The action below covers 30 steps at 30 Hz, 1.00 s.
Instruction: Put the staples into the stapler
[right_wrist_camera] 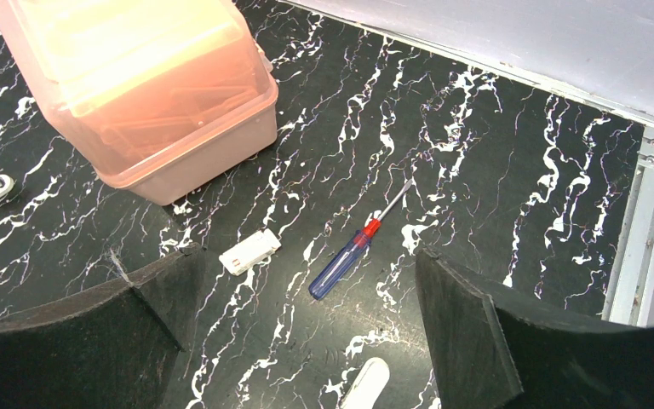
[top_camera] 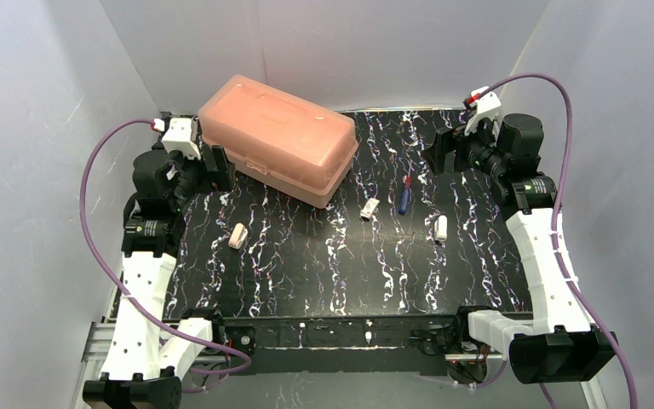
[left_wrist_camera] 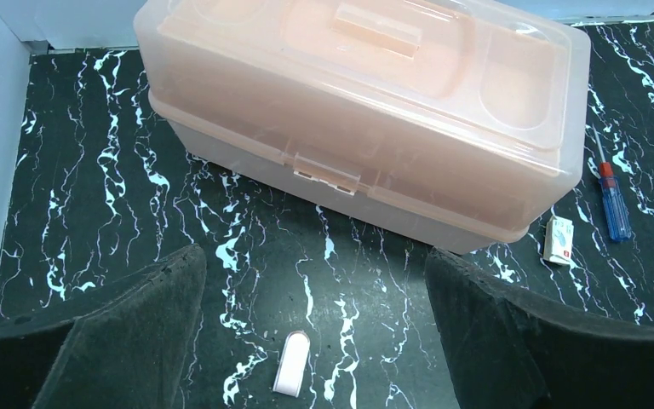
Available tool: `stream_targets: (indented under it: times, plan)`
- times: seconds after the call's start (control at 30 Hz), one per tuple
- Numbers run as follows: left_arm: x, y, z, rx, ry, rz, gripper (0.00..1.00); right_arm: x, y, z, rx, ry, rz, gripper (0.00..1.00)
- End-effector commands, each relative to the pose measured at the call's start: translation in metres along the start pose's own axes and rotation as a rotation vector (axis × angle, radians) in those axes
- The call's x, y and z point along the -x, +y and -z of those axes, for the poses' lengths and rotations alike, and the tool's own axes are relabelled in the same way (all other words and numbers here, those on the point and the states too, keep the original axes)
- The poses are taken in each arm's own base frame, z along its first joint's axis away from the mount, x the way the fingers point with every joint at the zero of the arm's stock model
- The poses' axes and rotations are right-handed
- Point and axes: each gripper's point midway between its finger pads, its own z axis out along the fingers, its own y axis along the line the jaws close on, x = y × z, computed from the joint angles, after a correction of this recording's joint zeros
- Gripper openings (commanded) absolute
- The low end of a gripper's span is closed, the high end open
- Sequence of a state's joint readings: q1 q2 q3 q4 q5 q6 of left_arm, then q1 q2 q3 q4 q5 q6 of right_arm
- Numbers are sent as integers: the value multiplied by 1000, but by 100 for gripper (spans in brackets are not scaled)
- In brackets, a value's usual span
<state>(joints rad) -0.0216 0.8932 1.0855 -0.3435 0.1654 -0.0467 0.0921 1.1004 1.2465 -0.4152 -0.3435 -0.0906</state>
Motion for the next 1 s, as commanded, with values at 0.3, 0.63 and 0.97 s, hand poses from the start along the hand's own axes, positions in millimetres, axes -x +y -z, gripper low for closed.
stream_targets:
  times: [0.3, 0.63, 0.97]
  plan:
    - [2, -2, 4, -16, -16, -19, 98, 13, 1, 4, 2, -47, 31, 99]
    - [-13, -34, 15, -244, 47, -196, 99, 4, 8, 6, 51, -25, 101, 99]
    - [-91, -50, 26, -422, 233, -261, 98, -36, 22, 0, 101, 97, 283, 99]
